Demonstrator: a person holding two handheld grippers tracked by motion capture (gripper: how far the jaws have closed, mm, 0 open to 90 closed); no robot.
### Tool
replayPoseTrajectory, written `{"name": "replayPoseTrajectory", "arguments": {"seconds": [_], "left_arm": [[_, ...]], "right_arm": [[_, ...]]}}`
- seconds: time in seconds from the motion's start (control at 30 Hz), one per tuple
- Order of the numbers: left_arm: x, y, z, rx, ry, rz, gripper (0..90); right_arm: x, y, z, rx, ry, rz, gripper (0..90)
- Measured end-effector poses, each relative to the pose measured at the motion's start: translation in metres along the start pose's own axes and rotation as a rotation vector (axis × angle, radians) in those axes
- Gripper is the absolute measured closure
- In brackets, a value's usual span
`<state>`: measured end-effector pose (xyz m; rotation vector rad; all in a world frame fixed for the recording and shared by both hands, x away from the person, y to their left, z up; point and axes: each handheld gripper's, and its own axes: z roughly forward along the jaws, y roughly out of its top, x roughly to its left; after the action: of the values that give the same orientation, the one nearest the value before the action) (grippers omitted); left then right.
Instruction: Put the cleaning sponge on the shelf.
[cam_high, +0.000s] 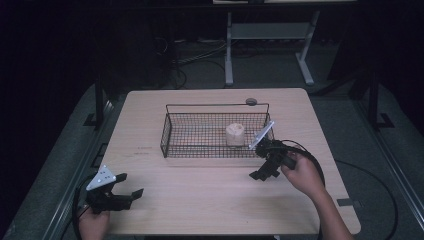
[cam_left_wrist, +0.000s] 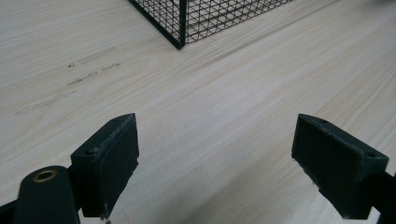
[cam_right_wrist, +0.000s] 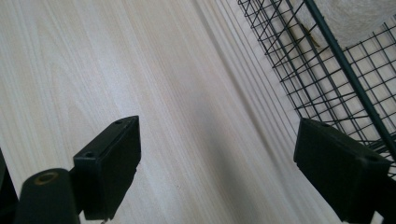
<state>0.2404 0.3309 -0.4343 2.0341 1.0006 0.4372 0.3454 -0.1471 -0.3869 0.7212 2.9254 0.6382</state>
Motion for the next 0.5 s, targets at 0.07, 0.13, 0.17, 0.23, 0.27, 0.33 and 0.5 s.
{"name": "replayPoseTrajectory", "arguments": {"seconds": [0.07, 0.13, 0.17, 0.23, 0.27, 0.33, 0.5], "left_arm": [[0.000, 0.000, 0.000, 0.000, 0.000, 0.000, 13.7], [0.000, 0.000, 0.000, 0.000, 0.000, 0.000, 13.7], [0.000, 0.000, 0.000, 0.000, 0.000, 0.000, 13.7], [0.000, 0.000, 0.000, 0.001, 0.000, 0.000, 13.7], [0.000, 0.000, 0.000, 0.000, 0.000, 0.000, 13.6], [0.000, 0.000, 0.000, 0.002, 0.001, 0.000, 13.7], [-0.001, 0.000, 0.001, 0.004, -0.002, 0.000, 13.7]], "right_arm": [[0.000, -0.001, 0.001, 0.002, 0.002, 0.002, 14.5], [0.001, -0.004, 0.003, 0.005, 0.002, 0.002, 14.5], [0.001, -0.004, 0.003, 0.005, 0.002, 0.002, 14.5], [0.002, -0.005, 0.003, 0.004, 0.001, 0.004, 14.5], [0.003, -0.007, 0.003, -0.003, 0.004, 0.003, 14.5], [0.004, -0.010, 0.003, -0.008, 0.003, 0.003, 14.5], [0.005, -0.015, 0.005, -0.006, 0.006, 0.011, 14.5]]}}
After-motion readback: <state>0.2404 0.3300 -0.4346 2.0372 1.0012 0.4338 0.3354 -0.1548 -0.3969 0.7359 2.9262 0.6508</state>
